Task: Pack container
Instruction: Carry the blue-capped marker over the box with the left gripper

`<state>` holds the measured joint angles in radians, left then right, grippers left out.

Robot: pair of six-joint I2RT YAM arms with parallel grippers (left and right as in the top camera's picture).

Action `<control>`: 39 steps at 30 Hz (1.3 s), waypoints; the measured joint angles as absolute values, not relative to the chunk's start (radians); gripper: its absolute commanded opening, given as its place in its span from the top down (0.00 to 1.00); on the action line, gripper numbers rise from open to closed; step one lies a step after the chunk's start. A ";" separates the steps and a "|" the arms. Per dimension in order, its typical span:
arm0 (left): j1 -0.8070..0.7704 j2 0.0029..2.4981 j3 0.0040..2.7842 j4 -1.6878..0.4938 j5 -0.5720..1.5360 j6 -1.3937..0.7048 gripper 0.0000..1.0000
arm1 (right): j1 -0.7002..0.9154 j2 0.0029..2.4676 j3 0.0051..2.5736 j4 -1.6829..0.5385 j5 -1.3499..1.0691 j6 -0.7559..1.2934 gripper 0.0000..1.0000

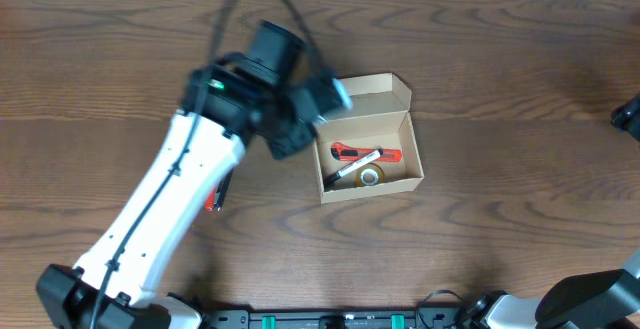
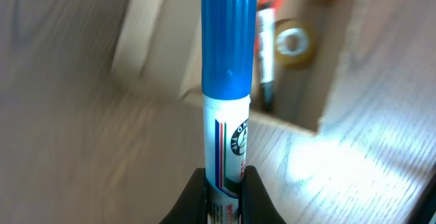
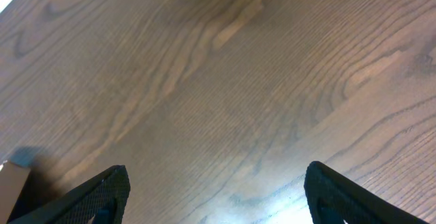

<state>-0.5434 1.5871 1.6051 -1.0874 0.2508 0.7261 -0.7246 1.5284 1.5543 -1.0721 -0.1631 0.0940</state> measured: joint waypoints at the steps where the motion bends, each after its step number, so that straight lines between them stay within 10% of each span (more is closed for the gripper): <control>1: -0.569 1.588 1.605 -1.074 0.245 0.745 0.94 | -0.725 1.528 1.555 -1.072 -0.163 0.094 0.20; 39: -0.713 1.971 1.641 -0.911 0.147 0.717 0.94 | -0.725 1.528 1.555 -1.081 -0.187 0.094 0.21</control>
<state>-0.7132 1.9709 1.6409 -0.9112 0.1467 0.7170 -0.7246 1.5280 1.5547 -1.0813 -0.1871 0.0940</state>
